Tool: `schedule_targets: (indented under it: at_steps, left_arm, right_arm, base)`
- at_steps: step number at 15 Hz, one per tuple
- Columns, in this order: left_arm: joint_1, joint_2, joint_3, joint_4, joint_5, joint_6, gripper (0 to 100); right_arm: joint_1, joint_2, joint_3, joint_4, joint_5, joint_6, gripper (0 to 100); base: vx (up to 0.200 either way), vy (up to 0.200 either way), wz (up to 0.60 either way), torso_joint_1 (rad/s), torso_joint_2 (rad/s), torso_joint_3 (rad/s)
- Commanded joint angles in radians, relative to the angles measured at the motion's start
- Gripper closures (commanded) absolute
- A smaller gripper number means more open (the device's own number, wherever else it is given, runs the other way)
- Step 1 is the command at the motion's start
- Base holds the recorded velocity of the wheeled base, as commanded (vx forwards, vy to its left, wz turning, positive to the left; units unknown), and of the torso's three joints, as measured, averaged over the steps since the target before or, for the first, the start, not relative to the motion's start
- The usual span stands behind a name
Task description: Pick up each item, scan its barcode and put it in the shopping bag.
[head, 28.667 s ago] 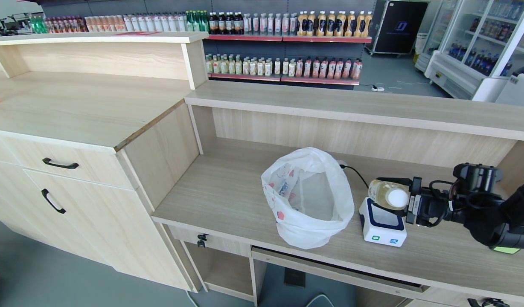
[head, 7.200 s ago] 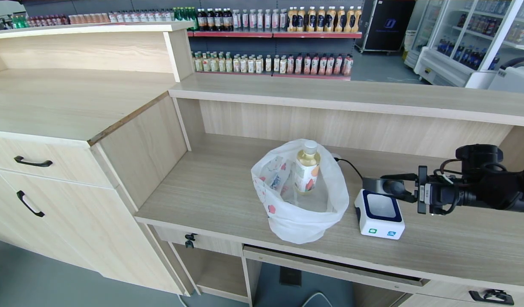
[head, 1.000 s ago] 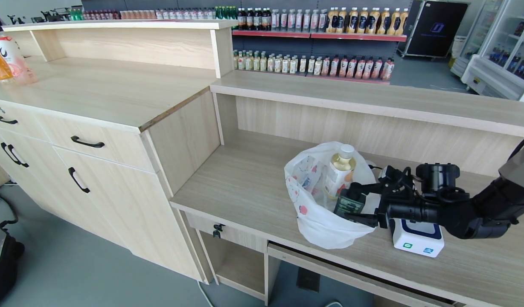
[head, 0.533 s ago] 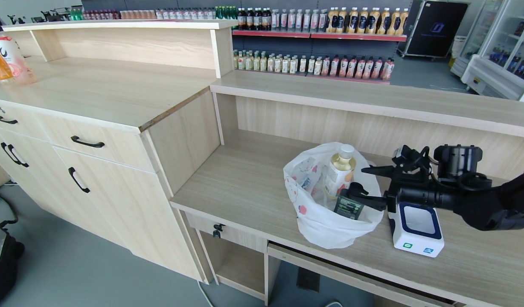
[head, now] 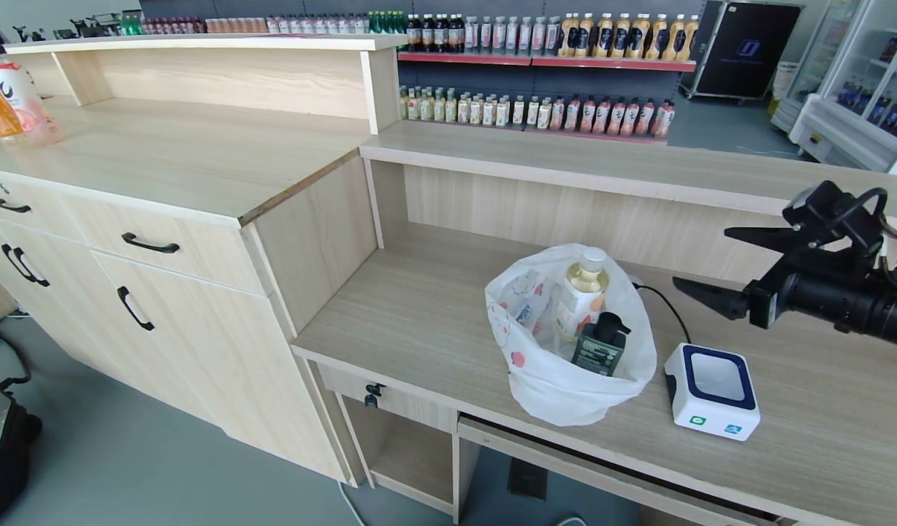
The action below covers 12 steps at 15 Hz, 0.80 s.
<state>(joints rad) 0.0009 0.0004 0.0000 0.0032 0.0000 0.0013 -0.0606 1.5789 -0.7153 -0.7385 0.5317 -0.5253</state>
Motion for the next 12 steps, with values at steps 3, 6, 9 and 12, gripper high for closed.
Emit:
schedule_targets:
  at_steps: [3,6,9,12]
  left_arm:
    - [0.001,0.0,0.0,-0.002,0.0,0.0,0]
    - [0.001,0.0,0.0,0.0,0.0,0.0,0]
    - [0.001,0.0,0.0,0.0,0.0,0.0,0]
    - [0.001,0.0,0.0,-0.002,0.0,0.0,0]
  right_arm:
    - [-0.039,-0.135,-0.027,-0.001,-0.042,0.088,0]
    - [-0.039,-0.166,-0.05,0.001,-0.137,0.153,0]
    - [-0.038,-0.188,-0.062,0.002,-0.248,0.238,0]
    - [-0.12,-0.226,-0.018,0.024,-0.268,0.331,0]
  base:
    - [0.0,0.0,-0.6,0.002,0.01,0.002]
    - [0.0,0.0,-0.6,0.001,0.0,-0.001]
    - [0.0,0.0,-0.4,0.0,0.0,0.003]
    - [0.0,0.0,0.0,0.0,0.0,0.0]
